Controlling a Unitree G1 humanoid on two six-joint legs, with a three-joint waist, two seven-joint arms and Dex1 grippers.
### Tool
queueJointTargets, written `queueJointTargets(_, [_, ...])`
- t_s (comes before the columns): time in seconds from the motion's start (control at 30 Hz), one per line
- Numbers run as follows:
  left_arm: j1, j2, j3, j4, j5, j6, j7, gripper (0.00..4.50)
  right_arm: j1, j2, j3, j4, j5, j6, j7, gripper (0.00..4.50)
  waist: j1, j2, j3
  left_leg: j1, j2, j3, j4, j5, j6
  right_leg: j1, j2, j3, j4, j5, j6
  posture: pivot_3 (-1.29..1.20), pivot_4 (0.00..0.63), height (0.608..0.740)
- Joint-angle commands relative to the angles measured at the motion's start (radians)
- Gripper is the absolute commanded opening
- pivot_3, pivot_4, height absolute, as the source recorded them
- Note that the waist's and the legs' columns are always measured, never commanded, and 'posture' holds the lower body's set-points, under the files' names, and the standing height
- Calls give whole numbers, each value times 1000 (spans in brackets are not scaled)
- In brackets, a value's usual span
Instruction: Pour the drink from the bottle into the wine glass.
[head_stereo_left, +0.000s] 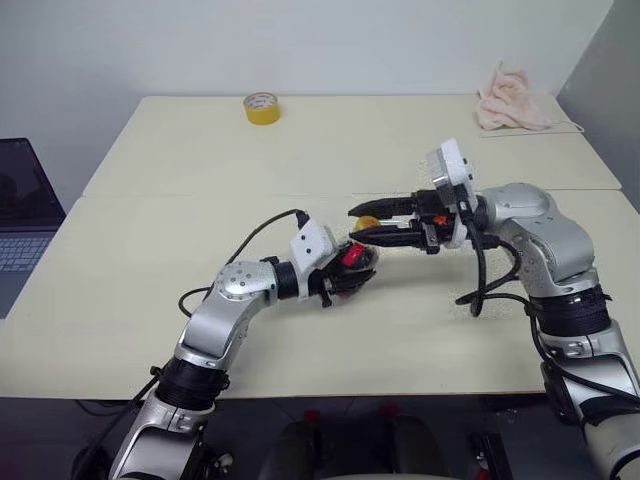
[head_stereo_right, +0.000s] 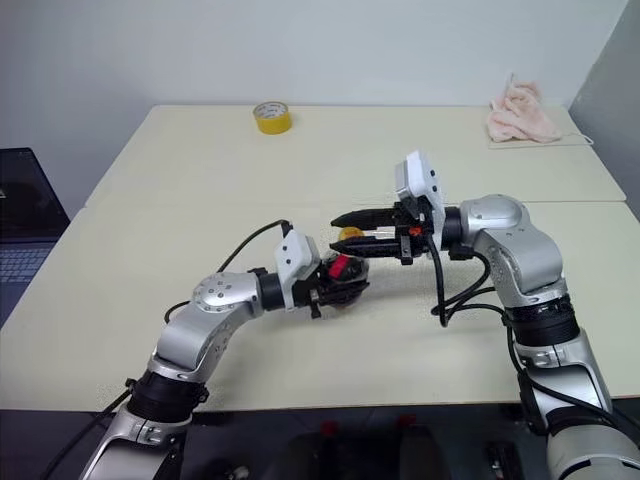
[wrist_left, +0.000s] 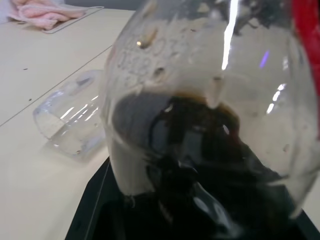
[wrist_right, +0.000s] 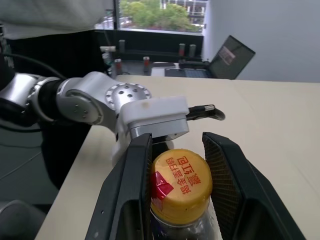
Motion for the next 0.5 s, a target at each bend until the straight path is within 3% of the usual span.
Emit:
queueJointTargets(0.03, [-27, -8, 24, -62, -28, -11, 7, 2068, -1, -15, 62, -40, 26, -30, 149, 1257, 3, 0, 0, 0, 0, 0, 0, 0, 0, 0, 0, 0, 0, 0, 0, 0, 150, 740])
queueJointTargets(0.27, [-45, -16, 3, -46, -22, -18, 1, 2068, -3, -46, 114, -59, 14, -49, 247, 1257, 5, 0, 0, 0, 0, 0, 0, 0, 0, 0, 0, 0, 0, 0, 0, 0, 150, 740])
queueJointTargets(0.5, [-52, -22, -1, -26, -15, -31, 2, 2068, -5, -42, 108, -67, 8, -24, 188, 1257, 6, 0, 0, 0, 0, 0, 0, 0, 0, 0, 0, 0, 0, 0, 0, 0, 150, 740])
